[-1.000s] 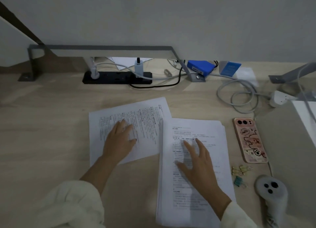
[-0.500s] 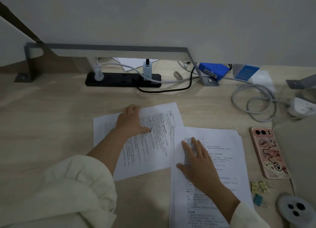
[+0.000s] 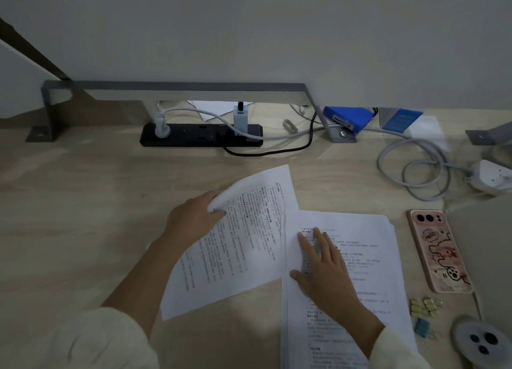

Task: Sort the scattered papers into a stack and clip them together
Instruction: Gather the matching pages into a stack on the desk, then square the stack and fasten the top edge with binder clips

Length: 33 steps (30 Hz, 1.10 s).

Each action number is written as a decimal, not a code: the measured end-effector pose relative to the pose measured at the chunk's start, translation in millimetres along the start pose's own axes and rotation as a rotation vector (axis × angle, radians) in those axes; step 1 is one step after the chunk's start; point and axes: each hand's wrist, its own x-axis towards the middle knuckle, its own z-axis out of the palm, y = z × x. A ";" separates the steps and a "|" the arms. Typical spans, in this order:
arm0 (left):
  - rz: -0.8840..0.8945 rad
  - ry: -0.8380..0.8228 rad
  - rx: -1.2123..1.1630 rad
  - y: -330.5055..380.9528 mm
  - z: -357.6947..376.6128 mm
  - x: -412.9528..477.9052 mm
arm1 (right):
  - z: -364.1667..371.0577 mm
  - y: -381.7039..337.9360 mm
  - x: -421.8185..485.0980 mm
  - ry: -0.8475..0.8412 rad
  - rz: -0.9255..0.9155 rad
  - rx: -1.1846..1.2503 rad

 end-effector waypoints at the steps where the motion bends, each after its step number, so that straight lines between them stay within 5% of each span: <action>1: -0.001 0.047 -0.028 0.6 -5.0 -7.9 | -0.1 0.0 0.4 -0.003 0.002 0.000; 9: 0.020 0.349 -0.078 24.2 -48.7 -82.0 | -11.8 -5.8 -1.3 -0.055 0.021 0.069; 13: -0.011 0.513 -0.429 40.3 -63.9 -119.0 | -32.9 -24.9 -8.1 0.004 0.105 0.546; 18: -0.100 0.357 -1.177 64.0 -43.7 -153.0 | -49.3 -32.8 -38.6 -0.211 0.055 1.072; 23: -0.131 0.229 -1.202 83.7 -3.8 -157.6 | -74.1 -9.5 -60.4 -0.175 0.077 1.439; 26: -0.172 0.152 -1.066 91.2 32.2 -152.7 | -73.9 22.6 -71.3 0.021 0.231 1.361; 33: -0.297 0.018 -0.757 89.3 128.4 -139.4 | -35.4 87.3 -83.3 0.237 0.419 0.577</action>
